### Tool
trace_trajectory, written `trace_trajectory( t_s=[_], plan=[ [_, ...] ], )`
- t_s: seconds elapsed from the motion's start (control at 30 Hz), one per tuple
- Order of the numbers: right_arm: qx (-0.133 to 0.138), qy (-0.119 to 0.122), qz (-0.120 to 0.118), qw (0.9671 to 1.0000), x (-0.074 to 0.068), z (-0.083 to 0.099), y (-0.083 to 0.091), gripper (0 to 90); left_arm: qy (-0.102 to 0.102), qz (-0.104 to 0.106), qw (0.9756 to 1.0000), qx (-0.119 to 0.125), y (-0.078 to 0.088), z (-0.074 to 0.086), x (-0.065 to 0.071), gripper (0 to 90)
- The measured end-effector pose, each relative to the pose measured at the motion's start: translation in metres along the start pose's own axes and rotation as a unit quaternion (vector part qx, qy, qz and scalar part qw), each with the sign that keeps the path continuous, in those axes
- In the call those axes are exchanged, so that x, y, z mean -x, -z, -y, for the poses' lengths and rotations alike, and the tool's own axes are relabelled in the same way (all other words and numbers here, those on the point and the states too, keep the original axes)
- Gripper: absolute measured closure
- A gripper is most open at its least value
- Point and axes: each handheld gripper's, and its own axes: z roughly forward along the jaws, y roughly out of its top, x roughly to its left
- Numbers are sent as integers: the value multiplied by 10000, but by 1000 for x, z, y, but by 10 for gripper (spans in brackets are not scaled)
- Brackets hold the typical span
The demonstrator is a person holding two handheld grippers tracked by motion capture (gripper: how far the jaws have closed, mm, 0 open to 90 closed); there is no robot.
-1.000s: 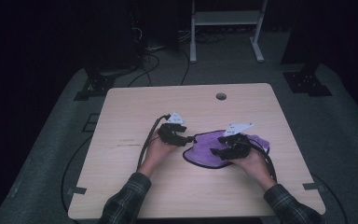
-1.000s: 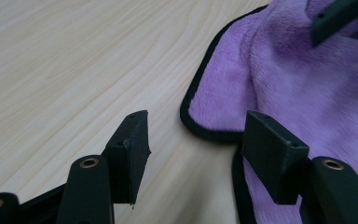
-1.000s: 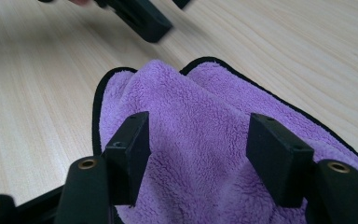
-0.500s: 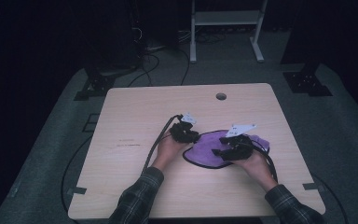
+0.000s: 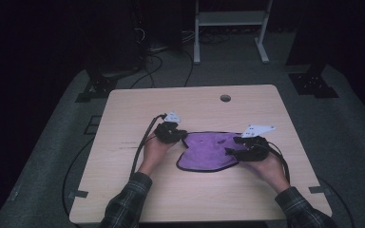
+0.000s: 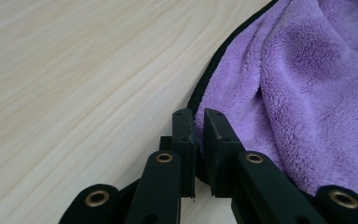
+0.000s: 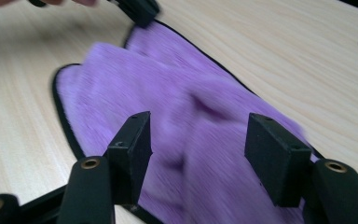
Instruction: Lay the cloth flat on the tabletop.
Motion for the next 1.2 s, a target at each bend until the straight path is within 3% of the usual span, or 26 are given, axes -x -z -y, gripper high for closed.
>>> trace_trajectory(
  t_s=[0.23,0.4,0.43,0.47,0.5,0.57,0.6,0.67,0.7,0.73,0.9,1.07,1.2],
  plan=[
    [-4,-250,183,9995,19,10,11,384,198,-264,9994,40,31,21,-14,833],
    [-270,-456,105,9985,27,16,0,352,328,-369,9988,62,47,32,-19,833],
    [-326,-466,76,9984,27,17,-4,374,314,-379,9988,42,48,34,-20,832],
    [-351,-477,10,9982,27,18,-7,495,324,-384,9987,49,48,35,-20,832],
    [-351,-477,10,9982,27,18,-7,495,360,-372,9986,55,48,36,-21,832],
    [-336,-357,-55,9988,25,17,-10,671,350,-368,9987,40,46,37,-22,832],
    [-184,-191,-79,9996,20,14,-7,793,349,-369,9987,24,46,37,-22,831],
    [-106,-116,-100,9998,16,12,-5,806,361,-362,9987,13,45,37,-22,831],
    [3,111,-142,9998,4,7,-1,819,363,-354,9987,13,45,38,-22,831],
    [3,111,-142,9998,4,7,-1,819,358,-350,9987,7,45,38,-22,831],
    [60,576,-546,9968,-33,-1,-2,822,388,-304,9988,-13,45,38,-22,831],
    [-344,948,-1009,9898,-63,5,-21,821,416,-272,9988,-47,44,41,-23,829],
    [-700,1042,-1123,9857,-73,15,-42,822,462,-227,9987,-62,41,42,-24,826]
  ],
)
